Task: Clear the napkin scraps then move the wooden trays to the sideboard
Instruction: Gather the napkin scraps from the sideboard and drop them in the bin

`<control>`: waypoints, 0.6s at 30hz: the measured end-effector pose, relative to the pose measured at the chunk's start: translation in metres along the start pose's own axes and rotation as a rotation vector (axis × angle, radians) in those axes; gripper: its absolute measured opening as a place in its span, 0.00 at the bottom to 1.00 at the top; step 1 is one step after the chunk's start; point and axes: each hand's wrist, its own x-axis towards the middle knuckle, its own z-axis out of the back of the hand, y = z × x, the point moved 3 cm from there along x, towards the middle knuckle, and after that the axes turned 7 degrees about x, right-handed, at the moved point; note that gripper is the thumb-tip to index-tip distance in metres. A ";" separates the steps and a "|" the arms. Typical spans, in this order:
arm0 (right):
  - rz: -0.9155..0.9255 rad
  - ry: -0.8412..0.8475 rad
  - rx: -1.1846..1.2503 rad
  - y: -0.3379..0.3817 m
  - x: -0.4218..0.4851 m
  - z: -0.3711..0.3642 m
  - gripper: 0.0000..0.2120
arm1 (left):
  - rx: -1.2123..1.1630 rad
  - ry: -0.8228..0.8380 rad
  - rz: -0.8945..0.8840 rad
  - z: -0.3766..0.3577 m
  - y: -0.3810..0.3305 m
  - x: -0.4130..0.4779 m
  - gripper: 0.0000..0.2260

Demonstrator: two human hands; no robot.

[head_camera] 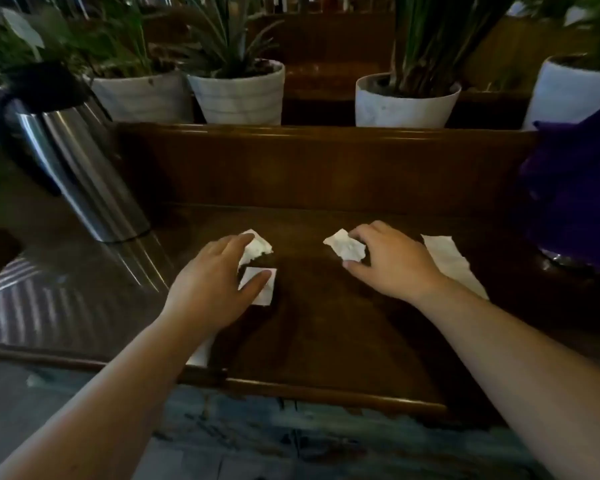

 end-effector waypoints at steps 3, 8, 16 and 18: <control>-0.082 0.030 -0.062 0.002 0.020 -0.005 0.26 | 0.070 -0.047 -0.027 0.004 0.021 0.015 0.27; -0.177 0.117 -0.130 0.001 0.039 -0.016 0.24 | 0.118 0.033 -0.068 0.007 0.044 0.044 0.27; -0.112 0.035 -0.034 0.024 0.037 -0.022 0.11 | 0.198 0.207 -0.229 -0.019 0.069 0.083 0.25; -0.048 0.040 0.049 0.041 0.031 -0.020 0.10 | 0.213 0.275 -0.305 -0.026 0.073 0.087 0.23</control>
